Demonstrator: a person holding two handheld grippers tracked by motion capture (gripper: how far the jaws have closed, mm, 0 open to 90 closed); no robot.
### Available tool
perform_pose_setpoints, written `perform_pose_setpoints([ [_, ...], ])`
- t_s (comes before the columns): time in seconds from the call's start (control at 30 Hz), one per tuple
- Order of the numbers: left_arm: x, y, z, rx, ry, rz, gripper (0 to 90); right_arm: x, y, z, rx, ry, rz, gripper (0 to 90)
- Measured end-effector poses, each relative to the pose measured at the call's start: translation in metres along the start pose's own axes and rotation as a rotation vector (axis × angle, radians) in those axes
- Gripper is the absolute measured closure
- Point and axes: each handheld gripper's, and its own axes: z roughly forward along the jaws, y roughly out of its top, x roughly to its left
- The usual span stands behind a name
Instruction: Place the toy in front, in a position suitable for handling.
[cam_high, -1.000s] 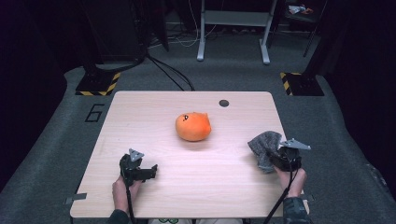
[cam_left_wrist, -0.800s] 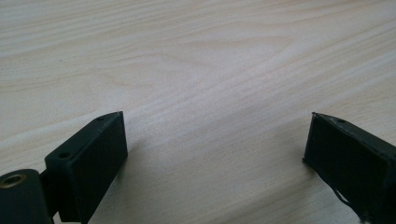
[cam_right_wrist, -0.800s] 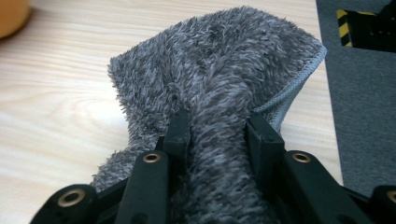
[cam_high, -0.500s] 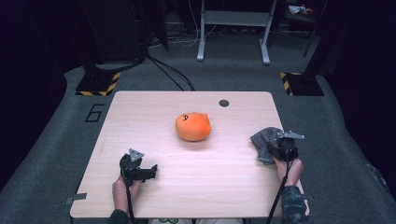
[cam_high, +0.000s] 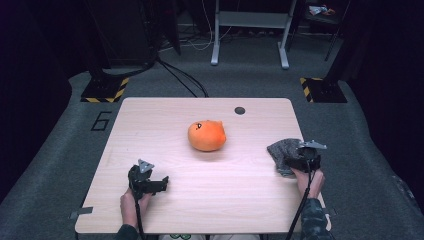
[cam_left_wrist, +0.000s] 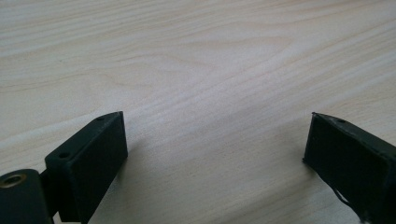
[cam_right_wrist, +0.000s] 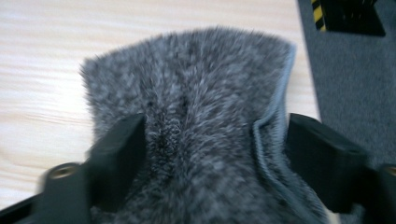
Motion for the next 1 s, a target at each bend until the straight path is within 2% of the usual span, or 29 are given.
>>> perform_pose_setpoints([
  [0.07, 0.0, 0.0, 0.0, 0.0, -0.002, 0.0, 5.3, 0.002, 0.0, -0.012, -0.022, 0.02, -0.002, 14.4],
  [0.1, 0.0, 0.0, 0.0, 0.001, -0.003, -0.002, 5.3, 0.004, -0.001, -0.017, -0.031, 0.036, -0.023, 14.4],
  [0.23, 0.0, 0.0, 0.0, 0.0, -0.002, -0.001, 5.3, 0.022, -0.009, -0.032, -0.03, 0.097, -0.075, 12.2],
  [0.27, 0.0, 0.0, 0.0, 0.0, -0.002, -0.001, 5.3, 0.022, -0.009, -0.032, -0.03, 0.097, -0.075, 12.2],
  [0.3, 0.0, 0.0, 0.0, 0.0, -0.002, -0.001, 5.3, 0.028, -0.012, -0.036, -0.029, 0.11, -0.088, 11.6],
  [0.33, 0.0, 0.0, 0.0, 0.0, -0.002, -0.001, 5.3, 0.037, -0.018, -0.041, -0.036, 0.148, -0.11, 10.1],
  [0.4, 0.0, 0.0, 0.0, 0.0, -0.001, 0.0, 5.3, 0.042, -0.02, -0.043, -0.041, 0.156, -0.118, 10.0],
  [0.43, 0.0, 0.0, 0.0, 0.0, -0.002, -0.001, 5.3, 0.053, -0.025, -0.045, -0.047, 0.188, -0.13, 9.4],
  [0.47, 0.0, 0.0, 0.0, 0.0, -0.002, -0.001, 5.3, 0.053, -0.025, -0.045, -0.047, 0.188, -0.13, 9.4],
  [0.5, 0.0, 0.0, 0.0, 0.001, -0.001, 0.007, 5.3, 0.065, -0.031, -0.044, -0.048, 0.212, -0.147, 9.4],
  [0.53, 0.0, 0.0, 0.0, 0.001, -0.001, 0.007, 5.3, 0.065, -0.031, -0.044, -0.048, 0.212, -0.147, 9.4],
  [0.57, 0.001, 0.0, 0.0, 0.002, -0.001, 0.008, 5.3, 0.076, -0.037, -0.041, -0.034, 0.231, -0.16, 9.0],
  [0.6, 0.001, 0.0, 0.0, 0.002, -0.001, 0.008, 5.3, 0.076, -0.037, -0.041, -0.034, 0.231, -0.16, 9.0],
  [0.7, 0.001, 0.0, 0.0, 0.003, -0.001, 0.008, 5.3, 0.09, -0.047, -0.028, 0.002, 0.264, -0.184, 8.3],
  [0.77, 0.001, 0.0, 0.0, 0.003, -0.001, 0.008, 5.3, 0.093, -0.048, -0.026, 0.01, 0.266, -0.186, 8.3],
  [0.93, 0.001, 0.0, 0.0, 0.002, -0.001, 0.009, 5.3, 0.102, -0.052, -0.019, 0.031, 0.268, -0.254, 7.0],
  [1.0, 0.001, 0.0, 0.0, 0.001, -0.001, 0.009, 5.3, 0.101, -0.052, -0.018, 0.035, 0.284, -0.256, 6.6],
])
